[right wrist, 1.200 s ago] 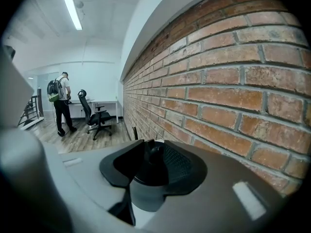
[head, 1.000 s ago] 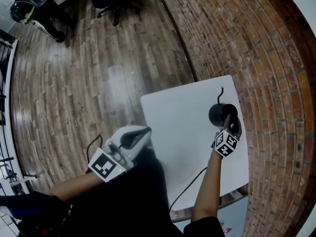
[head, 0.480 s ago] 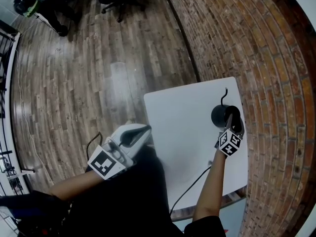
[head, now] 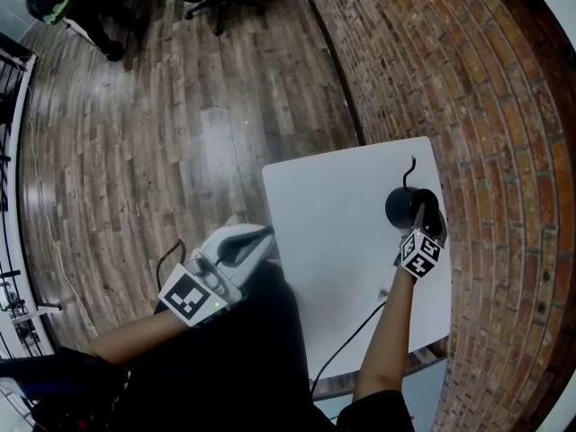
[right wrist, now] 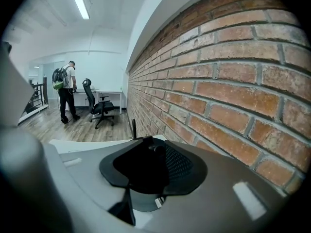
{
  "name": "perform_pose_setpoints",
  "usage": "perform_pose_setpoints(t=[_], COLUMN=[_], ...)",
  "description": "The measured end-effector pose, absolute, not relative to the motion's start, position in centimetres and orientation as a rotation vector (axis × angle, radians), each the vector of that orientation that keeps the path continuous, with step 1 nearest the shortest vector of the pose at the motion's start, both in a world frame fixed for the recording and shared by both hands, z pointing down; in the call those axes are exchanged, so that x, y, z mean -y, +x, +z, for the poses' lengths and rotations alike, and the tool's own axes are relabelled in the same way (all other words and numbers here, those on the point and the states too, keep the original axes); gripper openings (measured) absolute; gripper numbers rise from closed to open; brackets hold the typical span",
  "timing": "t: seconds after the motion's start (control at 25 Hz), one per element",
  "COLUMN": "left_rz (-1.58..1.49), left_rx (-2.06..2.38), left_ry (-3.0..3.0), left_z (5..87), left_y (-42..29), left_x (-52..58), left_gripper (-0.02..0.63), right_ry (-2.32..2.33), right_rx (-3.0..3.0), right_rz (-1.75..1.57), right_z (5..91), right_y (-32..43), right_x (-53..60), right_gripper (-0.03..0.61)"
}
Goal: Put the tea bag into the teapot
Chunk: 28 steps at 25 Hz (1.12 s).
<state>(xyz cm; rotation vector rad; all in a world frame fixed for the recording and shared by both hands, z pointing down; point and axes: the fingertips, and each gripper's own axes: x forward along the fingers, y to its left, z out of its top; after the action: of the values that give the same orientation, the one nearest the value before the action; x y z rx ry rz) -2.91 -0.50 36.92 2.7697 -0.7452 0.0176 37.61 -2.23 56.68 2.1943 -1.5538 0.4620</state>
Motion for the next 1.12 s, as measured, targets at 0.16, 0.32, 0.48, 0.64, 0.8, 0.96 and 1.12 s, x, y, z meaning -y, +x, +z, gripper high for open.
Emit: perform_pose_setpoints(t=[0.16,0.32,0.48,0.64,0.8,0.96,1.12], left_rz=[0.011,0.001,-0.019,-0.023,-0.032,-0.036,-0.049], left_rx=[0.724,0.696,0.696,0.688,0.679,0.657,0.630], left_ry=[2.751,2.751,2.751,2.747,2.752,2.751,2.756], left_z=[37.0,36.9,36.6,36.7,36.4,36.2,35.8], left_y=[-3.3,-3.3,-3.4,-3.6,-3.9,-4.3,-4.5], left_x=[0.3,0.1,0.2,0.3,0.7,0.7,1.0], left_gripper=[-0.002,-0.002,-0.002,-0.002,-0.002,-0.002,-0.002], right_ry=[2.225,2.236,2.261,2.279,2.292,2.309,2.332], right_rx=[1.553,1.538,1.530,1.520,1.515,1.518,1.521], right_rz=[0.453,0.464,0.447,0.440,0.451,0.436,0.432], right_z=[56.3,56.0,55.2,54.7,54.3,53.3,52.2], right_y=[37.6,37.4,37.1,37.1,37.2,36.4,35.5], right_x=[1.9,1.7,1.3,1.0,0.6,0.3,0.1], right_gripper=[0.130,0.126,0.118,0.091,0.091,0.091,0.091])
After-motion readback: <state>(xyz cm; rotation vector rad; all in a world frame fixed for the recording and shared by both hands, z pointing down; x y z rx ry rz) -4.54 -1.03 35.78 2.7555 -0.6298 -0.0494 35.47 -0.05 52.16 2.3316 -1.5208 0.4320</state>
